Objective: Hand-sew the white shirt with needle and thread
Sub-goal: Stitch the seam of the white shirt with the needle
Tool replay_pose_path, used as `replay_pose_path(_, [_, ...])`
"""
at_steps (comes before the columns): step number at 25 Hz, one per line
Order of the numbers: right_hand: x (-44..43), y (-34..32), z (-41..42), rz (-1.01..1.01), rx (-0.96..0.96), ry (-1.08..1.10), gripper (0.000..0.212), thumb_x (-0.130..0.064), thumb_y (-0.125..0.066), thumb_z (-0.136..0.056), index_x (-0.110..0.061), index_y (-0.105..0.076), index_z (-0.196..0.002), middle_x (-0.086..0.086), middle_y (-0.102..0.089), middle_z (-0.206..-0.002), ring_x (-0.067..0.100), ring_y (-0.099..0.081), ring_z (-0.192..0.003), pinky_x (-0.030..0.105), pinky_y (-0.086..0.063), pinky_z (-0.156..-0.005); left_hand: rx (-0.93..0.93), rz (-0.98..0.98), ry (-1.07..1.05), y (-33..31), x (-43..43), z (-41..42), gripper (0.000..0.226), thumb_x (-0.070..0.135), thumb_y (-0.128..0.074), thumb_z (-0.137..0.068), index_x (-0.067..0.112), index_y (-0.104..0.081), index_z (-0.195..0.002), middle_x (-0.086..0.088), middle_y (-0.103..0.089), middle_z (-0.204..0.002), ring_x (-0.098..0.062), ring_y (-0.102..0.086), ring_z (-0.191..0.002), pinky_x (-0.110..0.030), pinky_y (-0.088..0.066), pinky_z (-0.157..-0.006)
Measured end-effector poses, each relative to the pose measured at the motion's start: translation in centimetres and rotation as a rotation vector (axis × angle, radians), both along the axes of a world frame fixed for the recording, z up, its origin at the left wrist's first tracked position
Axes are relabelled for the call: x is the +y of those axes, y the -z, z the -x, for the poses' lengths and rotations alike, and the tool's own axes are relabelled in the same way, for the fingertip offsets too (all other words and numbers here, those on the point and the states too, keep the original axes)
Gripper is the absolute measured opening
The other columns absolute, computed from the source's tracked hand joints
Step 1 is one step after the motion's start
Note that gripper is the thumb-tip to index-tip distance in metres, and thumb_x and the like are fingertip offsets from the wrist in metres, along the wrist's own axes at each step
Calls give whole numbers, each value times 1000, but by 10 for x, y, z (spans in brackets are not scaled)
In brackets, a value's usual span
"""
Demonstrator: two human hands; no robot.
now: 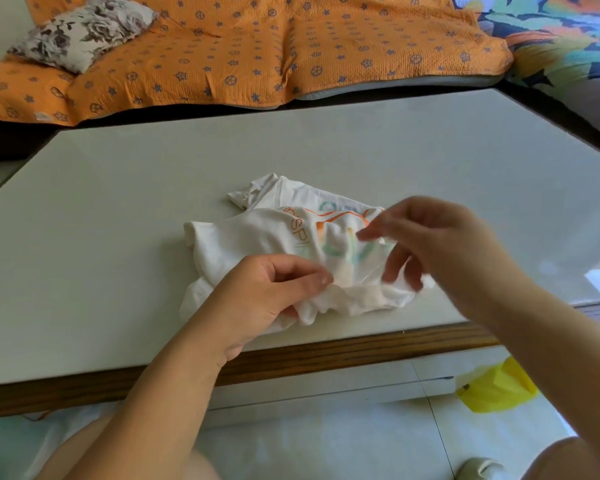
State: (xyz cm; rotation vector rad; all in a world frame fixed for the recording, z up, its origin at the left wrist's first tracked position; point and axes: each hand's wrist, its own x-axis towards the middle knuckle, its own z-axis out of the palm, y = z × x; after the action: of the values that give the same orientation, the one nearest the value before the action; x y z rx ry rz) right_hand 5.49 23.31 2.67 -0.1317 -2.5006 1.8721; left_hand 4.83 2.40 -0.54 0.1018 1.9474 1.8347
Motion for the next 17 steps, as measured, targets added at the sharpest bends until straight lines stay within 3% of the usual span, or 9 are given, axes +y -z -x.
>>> replay_pose_path(3, [-25,1,-27,145,-192,-231,15,-15,-61,-93,-2,-66,-89,8,-73,-73,27,-74,-71,31,-56,-57,83,-20,-44,-3,6,-4,18,29,-73,-70,21,-79,-84,-4,-75,-82,-8,-67,-71,-17,-51,-59])
replay_pose_path(7, [-26,7,-25,29,-72,-114,11,-12,-60,-93,-9,-67,-86,5,-76,-74,17,-74,-72,27,-59,-74,156,53,-49,0,-3,-4,16,18,-73,-77,26,-76,-90,2,-77,-88,-7,-71,-81,-17,-53,-70])
replay_pose_path(10, [-28,10,-26,-46,-18,-97,12,-13,-61,-93,-15,-68,-84,0,-76,-73,14,-73,-71,30,-58,-77,230,163,-50,2,-8,-5,17,16,-72,-85,32,-77,-86,5,-77,-87,-7,-72,-82,-18,-53,-72])
replay_pose_path(17, [-30,11,-26,-45,-22,-51,10,-15,-62,-92,-15,-69,-85,-2,-75,-70,11,-73,-69,26,-58,-76,231,172,-71,-1,-9,-6,13,23,-66,-90,28,-78,-85,3,-76,-83,-12,-72,-73,-27,-57,-70])
